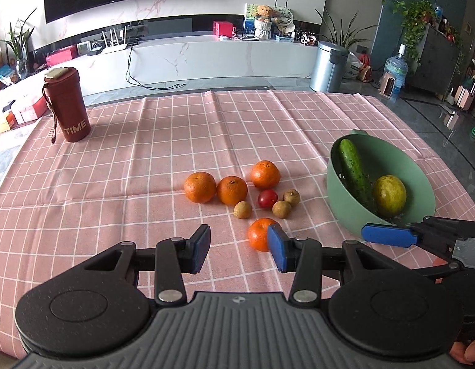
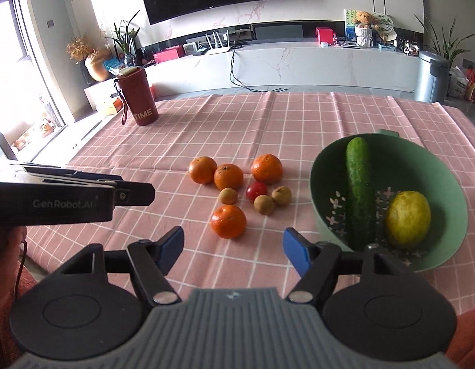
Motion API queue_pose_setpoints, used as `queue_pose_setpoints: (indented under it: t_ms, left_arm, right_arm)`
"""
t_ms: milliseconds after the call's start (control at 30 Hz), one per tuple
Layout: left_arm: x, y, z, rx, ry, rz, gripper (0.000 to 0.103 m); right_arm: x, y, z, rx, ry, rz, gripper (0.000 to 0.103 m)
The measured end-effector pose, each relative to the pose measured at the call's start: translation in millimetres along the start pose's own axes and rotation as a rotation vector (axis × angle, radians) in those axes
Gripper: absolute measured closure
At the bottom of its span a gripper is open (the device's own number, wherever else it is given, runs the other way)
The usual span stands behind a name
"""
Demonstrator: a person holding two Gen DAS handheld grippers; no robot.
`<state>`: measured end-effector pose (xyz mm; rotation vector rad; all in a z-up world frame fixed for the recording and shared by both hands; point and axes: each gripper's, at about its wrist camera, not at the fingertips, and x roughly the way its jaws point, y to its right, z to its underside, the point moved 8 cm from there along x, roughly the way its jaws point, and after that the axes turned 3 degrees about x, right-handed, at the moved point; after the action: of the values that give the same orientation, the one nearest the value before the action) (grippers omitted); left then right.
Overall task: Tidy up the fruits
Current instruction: 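Move both open tools back over the oranges on the tablecloth, then grasp an orange with the left tool while the right tool grasps another orange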
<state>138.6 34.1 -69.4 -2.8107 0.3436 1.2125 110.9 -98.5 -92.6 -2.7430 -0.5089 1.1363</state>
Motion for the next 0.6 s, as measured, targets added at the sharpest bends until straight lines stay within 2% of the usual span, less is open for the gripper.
queue_pose_setpoints:
  t_ms: [67,233,400,600]
  left_arm:
    - [7.3,-5.5,-0.2,-0.005,-0.009,-0.006,0.052]
    - [33.6,-19.7,-4.5,0.011,-0.036,0.005,0.052]
    - [67.0,-38.2,-9.1,0.017,-0.052,-0.017,0.052]
    - [100.0,-46.2,-5.5,0.002,-0.045,0.026,0.052]
  right_arm:
    - [10.4,-5.0,0.1,-0.011,-0.012,0.003,0.046]
    - [44.7,-10.1,-3.5,-0.033,-0.053,0.007,0.054]
    - [85.5,-11.0,-6.0,-0.052,-0.104,0.011,0.054]
    - [120.0,-5.2,-2.7,-0.061,-0.136,0.039,0.055]
